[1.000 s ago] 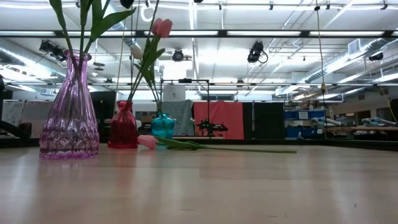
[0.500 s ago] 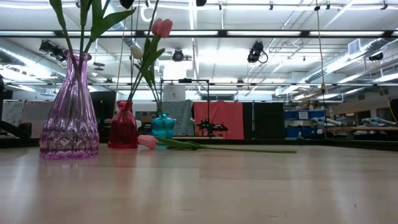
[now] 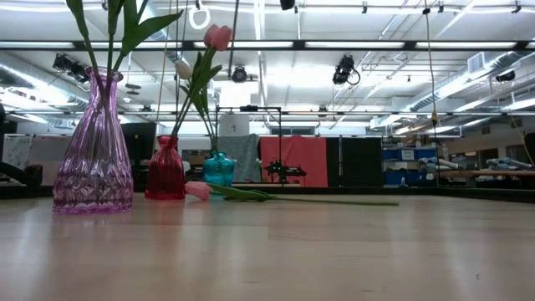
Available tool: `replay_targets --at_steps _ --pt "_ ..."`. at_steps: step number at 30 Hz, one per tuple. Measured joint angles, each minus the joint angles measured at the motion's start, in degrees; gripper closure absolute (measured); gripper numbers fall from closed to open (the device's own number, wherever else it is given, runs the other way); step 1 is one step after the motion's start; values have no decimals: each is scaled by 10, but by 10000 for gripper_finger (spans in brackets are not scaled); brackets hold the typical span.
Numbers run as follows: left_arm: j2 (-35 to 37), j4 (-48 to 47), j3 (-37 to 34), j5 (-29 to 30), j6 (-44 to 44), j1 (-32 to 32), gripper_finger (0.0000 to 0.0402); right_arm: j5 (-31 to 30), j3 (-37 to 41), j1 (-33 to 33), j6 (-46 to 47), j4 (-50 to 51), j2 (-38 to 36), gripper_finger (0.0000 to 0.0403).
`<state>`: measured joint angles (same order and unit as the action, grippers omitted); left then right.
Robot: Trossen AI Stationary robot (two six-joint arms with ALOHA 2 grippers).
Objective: Sort flowers into vase by color
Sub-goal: Put the white tulip into the blue vase
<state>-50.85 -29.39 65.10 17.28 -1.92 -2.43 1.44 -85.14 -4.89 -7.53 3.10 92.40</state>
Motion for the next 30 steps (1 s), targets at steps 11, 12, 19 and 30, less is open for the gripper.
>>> replay_targets --at_steps 11,12,19,30 --pt "108 14 -91 4 -28 -8 239 19 120 -116 0 -190 3 395" --pt "114 22 -100 5 -29 -8 239 29 134 -132 9 -220 3 395" --pt "140 77 -155 28 -14 -7 239 104 141 -213 56 -306 79 395" --pt "147 103 -177 66 1 -7 239 124 32 -236 80 -355 230 395"
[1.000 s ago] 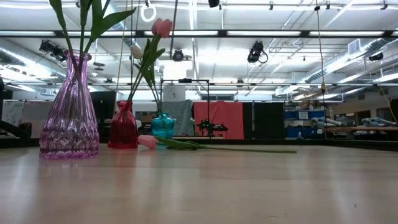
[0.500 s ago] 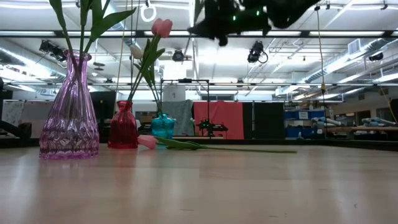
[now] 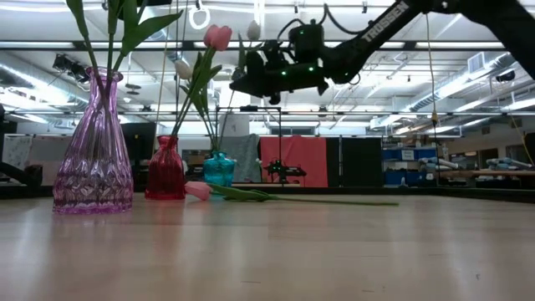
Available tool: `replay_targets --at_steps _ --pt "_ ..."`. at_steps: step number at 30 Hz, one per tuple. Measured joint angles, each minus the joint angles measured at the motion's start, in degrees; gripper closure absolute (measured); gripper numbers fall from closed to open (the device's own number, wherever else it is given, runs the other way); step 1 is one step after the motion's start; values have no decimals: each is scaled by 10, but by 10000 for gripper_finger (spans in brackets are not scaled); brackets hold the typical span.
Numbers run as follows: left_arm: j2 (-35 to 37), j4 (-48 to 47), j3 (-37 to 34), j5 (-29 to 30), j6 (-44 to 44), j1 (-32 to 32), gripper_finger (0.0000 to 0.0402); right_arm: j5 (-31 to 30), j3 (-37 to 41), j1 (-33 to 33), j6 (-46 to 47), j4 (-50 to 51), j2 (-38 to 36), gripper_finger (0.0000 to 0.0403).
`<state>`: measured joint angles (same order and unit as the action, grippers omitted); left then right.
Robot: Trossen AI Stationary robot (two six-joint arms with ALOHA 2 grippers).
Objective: Sort flowers into vase by color
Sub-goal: Put the white tulip into the blue vase
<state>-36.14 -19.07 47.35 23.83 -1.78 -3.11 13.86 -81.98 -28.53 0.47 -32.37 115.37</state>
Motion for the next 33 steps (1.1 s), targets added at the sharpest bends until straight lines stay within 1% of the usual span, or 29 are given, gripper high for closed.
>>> replay_targets --at_steps 3,6,9,13,21,26,33 --pt "10 0 0 0 -2 0 239 0 -20 2 5 5 17 395" --pt "22 -1 0 0 -11 0 239 -7 -21 4 5 36 19 395" --pt "35 -2 0 0 -15 0 239 -18 -21 5 -6 68 9 393" --pt "48 -4 0 0 -17 0 239 -21 -22 7 -11 76 -3 393" --pt "51 -26 0 0 -30 0 239 -18 -22 11 -15 105 -3 391" --pt "50 -22 0 0 -31 0 239 -19 -22 19 -19 112 -2 387" --pt "51 -6 0 0 -29 0 239 -66 -22 34 -17 114 -2 377"
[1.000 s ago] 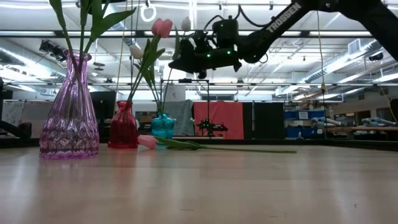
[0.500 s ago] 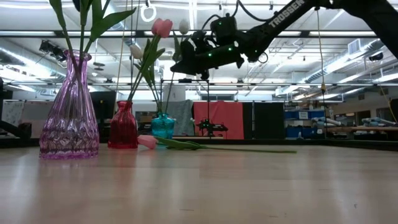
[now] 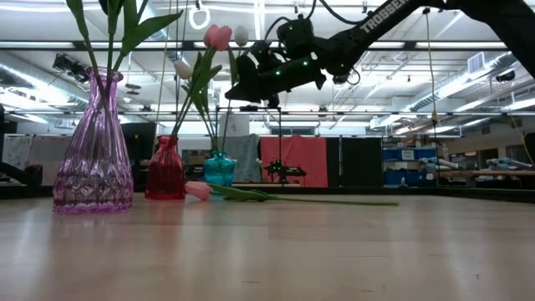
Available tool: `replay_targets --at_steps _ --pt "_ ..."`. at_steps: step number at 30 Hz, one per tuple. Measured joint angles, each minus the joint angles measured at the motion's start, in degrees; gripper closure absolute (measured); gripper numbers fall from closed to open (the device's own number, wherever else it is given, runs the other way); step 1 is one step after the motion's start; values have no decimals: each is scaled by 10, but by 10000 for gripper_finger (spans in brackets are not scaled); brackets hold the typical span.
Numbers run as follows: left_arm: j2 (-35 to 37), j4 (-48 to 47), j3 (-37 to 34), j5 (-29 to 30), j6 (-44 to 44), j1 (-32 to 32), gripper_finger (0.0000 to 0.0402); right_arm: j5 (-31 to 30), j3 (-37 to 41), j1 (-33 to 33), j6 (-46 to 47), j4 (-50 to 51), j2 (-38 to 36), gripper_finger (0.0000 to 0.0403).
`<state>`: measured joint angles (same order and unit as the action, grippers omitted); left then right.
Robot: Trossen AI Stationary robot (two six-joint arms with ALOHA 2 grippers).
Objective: Sort flowers into vase by color
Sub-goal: Put the white tulip into the blue vase, then put the pink tulip into the red vase
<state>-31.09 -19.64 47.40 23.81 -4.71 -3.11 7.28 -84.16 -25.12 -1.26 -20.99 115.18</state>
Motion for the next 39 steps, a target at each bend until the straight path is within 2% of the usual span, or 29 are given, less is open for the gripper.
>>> replay_targets --at_steps 9,14,20,28,34,39 --pt "0 0 0 0 12 0 239 16 0 -5 12 11 0 371" --pt "0 0 0 0 16 0 239 61 0 -5 3 20 1 313" --pt "0 0 0 0 16 0 239 63 0 -5 2 20 1 234" --pt "0 0 0 1 16 0 239 122 0 -18 -12 73 1 205" --pt "0 0 0 11 17 0 239 117 0 -22 -44 90 -4 180" --pt "1 -4 0 11 18 0 239 116 0 -26 -71 129 -45 153"
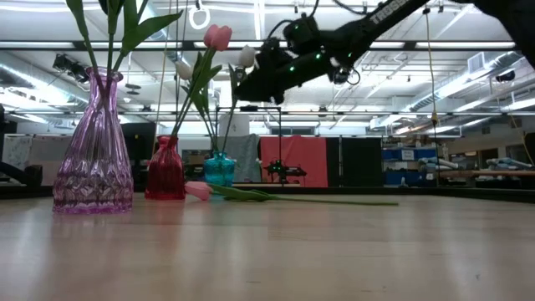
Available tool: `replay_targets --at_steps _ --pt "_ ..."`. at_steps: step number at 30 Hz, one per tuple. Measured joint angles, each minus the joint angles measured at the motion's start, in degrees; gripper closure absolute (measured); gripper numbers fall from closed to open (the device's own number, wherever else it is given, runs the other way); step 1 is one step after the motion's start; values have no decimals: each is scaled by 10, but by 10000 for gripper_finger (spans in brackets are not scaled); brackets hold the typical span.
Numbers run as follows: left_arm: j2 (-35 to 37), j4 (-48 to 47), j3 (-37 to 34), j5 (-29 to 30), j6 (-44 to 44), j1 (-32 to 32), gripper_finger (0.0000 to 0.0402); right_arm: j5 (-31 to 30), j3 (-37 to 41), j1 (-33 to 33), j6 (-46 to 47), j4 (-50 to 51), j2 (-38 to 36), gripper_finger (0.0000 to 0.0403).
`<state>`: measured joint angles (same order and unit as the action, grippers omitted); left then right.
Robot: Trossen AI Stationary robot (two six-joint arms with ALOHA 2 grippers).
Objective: Sort flowers into vase by color
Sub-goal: Put the pink tulip into the red vase
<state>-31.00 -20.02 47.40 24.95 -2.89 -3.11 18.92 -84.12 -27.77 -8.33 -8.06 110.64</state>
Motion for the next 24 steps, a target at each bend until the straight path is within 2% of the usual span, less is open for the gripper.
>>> replay_targets --at_steps 6,10,16,24 --pt "14 -37 0 9 -4 0 239 -39 0 -2 -38 148 -78 137" --pt "24 -49 0 8 -19 0 239 -40 0 5 -22 262 -96 143" --pt "28 -114 1 -1 -62 0 239 -51 0 59 11 411 -61 162" --pt "21 -199 1 -2 -127 0 239 -124 0 135 38 469 -6 183"
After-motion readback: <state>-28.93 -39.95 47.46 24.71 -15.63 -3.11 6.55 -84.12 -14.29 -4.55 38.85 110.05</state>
